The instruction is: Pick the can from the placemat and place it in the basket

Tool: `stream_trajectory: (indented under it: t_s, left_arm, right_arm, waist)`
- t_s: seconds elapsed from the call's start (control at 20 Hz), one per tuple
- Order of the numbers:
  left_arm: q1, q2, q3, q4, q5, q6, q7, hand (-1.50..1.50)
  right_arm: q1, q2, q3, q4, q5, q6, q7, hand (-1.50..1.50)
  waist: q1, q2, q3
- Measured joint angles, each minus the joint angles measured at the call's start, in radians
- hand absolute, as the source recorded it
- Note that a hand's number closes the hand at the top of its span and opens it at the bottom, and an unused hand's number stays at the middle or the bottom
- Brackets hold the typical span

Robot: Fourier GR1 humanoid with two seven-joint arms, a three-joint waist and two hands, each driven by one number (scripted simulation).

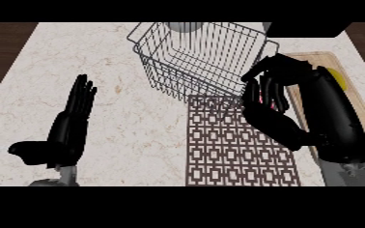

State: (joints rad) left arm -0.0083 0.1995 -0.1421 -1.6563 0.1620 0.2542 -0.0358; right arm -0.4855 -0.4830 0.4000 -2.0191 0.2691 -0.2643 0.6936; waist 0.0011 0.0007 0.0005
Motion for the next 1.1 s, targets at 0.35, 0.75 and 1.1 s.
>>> stream_trajectory:
  t_s: [0.35, 0.75, 1.1]
  left_arm:
    - [-0.007, -0.01, 0.027, 0.005, -0.011, -0.027, 0.003, 0.0]
    - [0.017, -0.031, 0.031, -0.011, -0.031, -0.047, 0.004, 0.0]
    - [-0.003, -0.038, 0.061, -0.015, -0.04, -0.067, 0.03, 0.0]
  right_arm:
    - [0.005, 0.055, -0.113, 0.196, -0.001, 0.073, -0.175, 1.5]
    - [-0.015, 0.102, -0.154, 0.402, 0.06, 0.152, -0.344, 1.5]
    - [-0.042, 0.18, -0.215, 0.559, 0.092, 0.171, -0.475, 1.5]
  waist:
    - [0.004, 0.0, 0.0]
    - [0.006, 0.0, -0.001]
    - [0.003, -0.006, -0.002]
